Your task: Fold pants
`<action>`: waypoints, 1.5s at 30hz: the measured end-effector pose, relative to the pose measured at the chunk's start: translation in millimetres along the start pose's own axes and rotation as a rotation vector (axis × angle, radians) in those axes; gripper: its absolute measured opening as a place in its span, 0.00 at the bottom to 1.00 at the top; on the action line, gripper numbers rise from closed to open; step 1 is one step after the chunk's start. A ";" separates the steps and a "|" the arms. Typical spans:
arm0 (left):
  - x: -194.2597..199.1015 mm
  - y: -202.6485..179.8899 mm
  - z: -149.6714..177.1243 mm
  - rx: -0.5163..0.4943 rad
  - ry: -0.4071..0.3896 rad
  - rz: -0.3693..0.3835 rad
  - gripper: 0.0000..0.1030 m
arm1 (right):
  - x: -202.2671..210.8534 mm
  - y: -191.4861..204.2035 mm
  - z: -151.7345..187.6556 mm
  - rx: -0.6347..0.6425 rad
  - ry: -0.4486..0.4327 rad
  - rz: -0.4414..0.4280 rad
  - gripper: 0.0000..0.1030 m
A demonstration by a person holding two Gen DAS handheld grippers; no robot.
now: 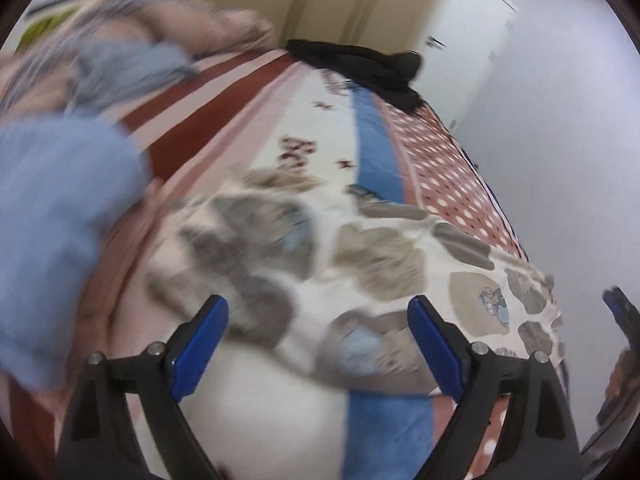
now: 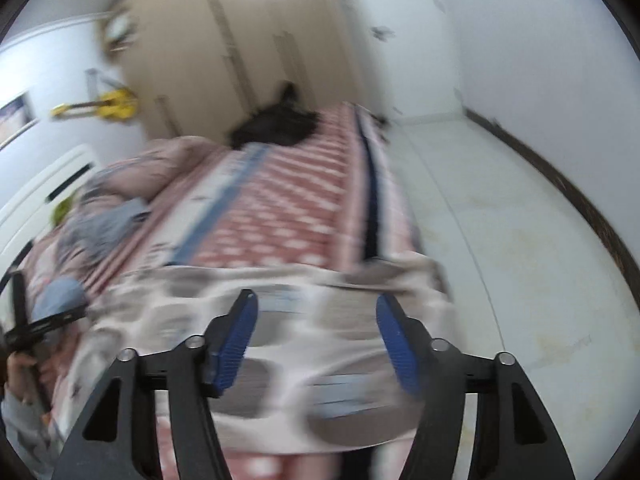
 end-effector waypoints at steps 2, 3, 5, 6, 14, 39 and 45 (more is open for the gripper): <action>-0.5 14.5 9.9 0.050 0.020 0.025 0.86 | 23.2 42.3 -9.6 0.048 -0.057 -0.035 0.59; -3.3 20.2 14.4 0.068 0.031 0.036 0.86 | 32.3 57.5 -12.1 0.069 -0.079 -0.041 0.61; -11.6 26.4 19.9 0.101 0.046 0.056 0.86 | 50.2 90.4 -16.2 0.116 -0.125 -0.052 0.62; -17.5 29.6 20.9 0.114 0.050 0.061 0.86 | 60.6 103.2 -13.6 0.129 -0.140 -0.061 0.63; -62.0 40.1 3.2 0.080 0.055 -0.031 0.86 | 84.2 162.4 -1.6 0.162 -0.149 -0.095 0.63; 0.5 12.1 -67.8 -0.192 -0.157 -0.193 0.08 | 53.8 139.5 37.4 0.105 -0.021 -0.024 0.63; 24.3 13.7 -72.6 -0.178 -0.192 -0.169 0.07 | 55.2 141.7 43.9 0.104 -0.003 -0.022 0.63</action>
Point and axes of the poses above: each gripper's, at about its wrist camera, not at the fingertips, and x roughly against the way its jaws point, y to its left, z to its underside, the point moved 10 cm from there along -x, roughly the way its jaws point, and after that the axes turned 10 degrees about z, right-handed, at the moved point
